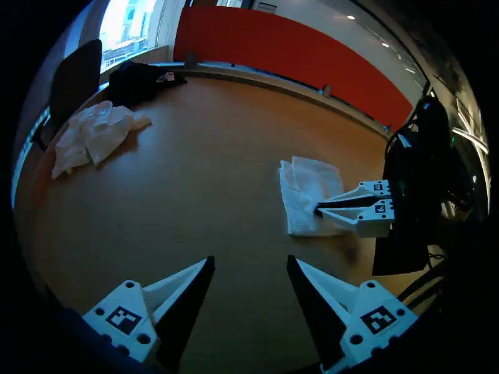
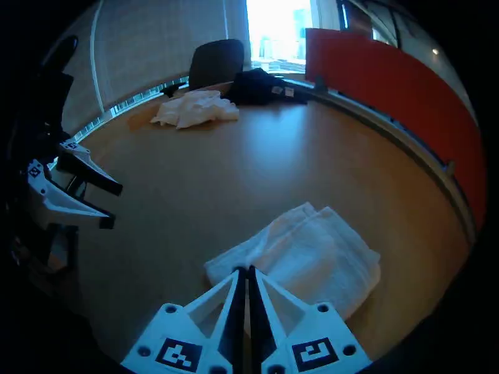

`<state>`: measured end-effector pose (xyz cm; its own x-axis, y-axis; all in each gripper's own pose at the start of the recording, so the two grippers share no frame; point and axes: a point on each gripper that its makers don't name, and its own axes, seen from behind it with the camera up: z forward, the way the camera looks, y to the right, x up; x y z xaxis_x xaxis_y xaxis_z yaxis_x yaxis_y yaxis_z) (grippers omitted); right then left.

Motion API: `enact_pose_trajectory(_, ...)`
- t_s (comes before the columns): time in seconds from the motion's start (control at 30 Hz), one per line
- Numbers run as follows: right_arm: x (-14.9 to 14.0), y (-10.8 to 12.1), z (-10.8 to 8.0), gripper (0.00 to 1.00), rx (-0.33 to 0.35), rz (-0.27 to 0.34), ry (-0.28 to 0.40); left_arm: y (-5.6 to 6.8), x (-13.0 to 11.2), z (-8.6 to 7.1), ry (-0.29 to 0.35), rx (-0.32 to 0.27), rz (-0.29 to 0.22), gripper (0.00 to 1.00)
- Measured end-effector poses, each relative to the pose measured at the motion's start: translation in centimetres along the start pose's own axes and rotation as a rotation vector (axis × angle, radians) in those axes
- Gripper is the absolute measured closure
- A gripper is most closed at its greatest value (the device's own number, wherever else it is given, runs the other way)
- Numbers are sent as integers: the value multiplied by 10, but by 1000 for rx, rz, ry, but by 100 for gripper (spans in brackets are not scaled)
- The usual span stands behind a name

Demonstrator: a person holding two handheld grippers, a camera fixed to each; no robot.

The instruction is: Fold towel

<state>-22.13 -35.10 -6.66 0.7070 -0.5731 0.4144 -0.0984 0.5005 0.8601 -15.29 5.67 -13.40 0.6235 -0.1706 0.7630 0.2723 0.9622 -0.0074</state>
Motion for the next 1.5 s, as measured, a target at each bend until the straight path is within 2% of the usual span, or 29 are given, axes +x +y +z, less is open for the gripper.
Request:
enact_pose_trajectory(0.17, 1, 0, -1, 92, 2, 5, 3, -3, 0, 0, -1, 1, -2, 14)
enact_pose_trajectory(0.37, 5, 1, -6, 58, 1, 15, 23, -6, 0, 0, 0, 5, -3, 14)
enact_pose_trajectory(0.43, 6, 2, -8, 42, 2, 24, 29, -6, 1, 0, 0, 6, -4, 15)
enact_pose_trajectory(0.5, 6, 3, -11, 31, 2, 36, 35, -7, 1, 0, 0, 7, -4, 15)
enact_pose_trajectory(0.9, -11, 17, -28, 30, -50, 52, 30, -7, 4, 1, 3, 13, 3, 14)
enact_pose_trajectory(1.5, -78, 35, -59, 29, -132, 117, -37, -4, 5, 1, 0, 12, 17, 14)
